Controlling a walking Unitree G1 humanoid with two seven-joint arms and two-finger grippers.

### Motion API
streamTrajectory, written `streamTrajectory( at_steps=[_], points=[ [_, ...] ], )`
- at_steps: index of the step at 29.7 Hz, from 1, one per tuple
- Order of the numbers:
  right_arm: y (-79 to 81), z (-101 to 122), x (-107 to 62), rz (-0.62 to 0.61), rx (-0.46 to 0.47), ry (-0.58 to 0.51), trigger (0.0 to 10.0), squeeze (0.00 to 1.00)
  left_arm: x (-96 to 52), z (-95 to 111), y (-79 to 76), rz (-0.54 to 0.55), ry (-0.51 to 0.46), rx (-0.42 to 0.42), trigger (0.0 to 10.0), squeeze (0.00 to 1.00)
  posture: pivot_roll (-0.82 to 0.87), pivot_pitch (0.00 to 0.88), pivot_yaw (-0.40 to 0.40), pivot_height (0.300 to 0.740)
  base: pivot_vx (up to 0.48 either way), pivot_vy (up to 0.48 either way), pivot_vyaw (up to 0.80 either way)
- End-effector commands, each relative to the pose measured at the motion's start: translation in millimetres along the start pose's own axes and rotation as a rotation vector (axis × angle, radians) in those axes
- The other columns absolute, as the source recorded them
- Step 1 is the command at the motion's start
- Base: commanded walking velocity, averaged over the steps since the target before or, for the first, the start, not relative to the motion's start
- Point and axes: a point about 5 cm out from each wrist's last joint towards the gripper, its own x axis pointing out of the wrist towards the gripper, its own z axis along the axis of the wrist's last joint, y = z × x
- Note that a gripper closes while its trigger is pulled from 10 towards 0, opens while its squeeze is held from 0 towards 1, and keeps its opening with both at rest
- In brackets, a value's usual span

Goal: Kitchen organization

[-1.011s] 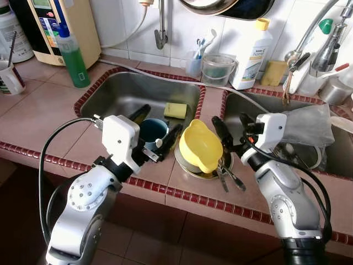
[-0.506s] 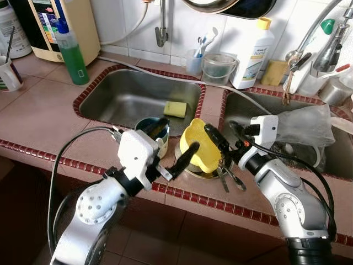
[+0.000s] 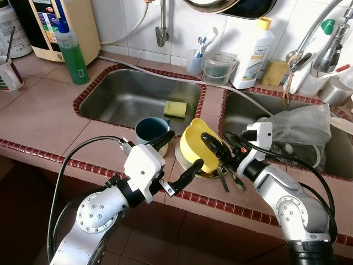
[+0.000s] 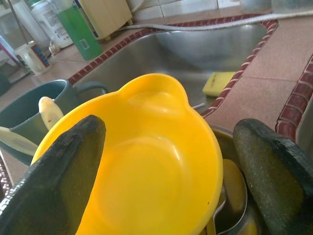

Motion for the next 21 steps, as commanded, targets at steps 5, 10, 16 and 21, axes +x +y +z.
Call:
streamTrajectory(
  at_steps=[5,10,16,21],
  points=[
    [-8.2,4,0.4,-0.02,0.035,0.008,10.0,0.0,0.4,0,-3.1,-0.01,-0.004,0.007,10.0,0.0,-0.03,0.079,-0.062,0.74,0.0,0.0,0.0],
    [-13.3,1,3.3,-0.027,0.086,0.03,10.0,0.0,0.9,1,-2.9,0.001,-0.01,-0.001,10.0,0.0,-0.03,0.084,-0.062,0.74,0.0,0.0,0.0],
    [-15.7,1,8.8,-0.001,0.125,0.049,10.0,0.0,2.8,2,-0.9,0.007,-0.018,0.009,10.0,0.0,-0.02,0.083,-0.064,0.74,0.0,0.0,0.0],
    [-15.0,3,11.8,0.031,0.158,0.059,10.0,0.0,4.5,3,0.6,0.015,-0.024,0.01,10.0,0.0,-0.02,0.08,-0.067,0.74,0.0,0.0,0.0]
  ],
)
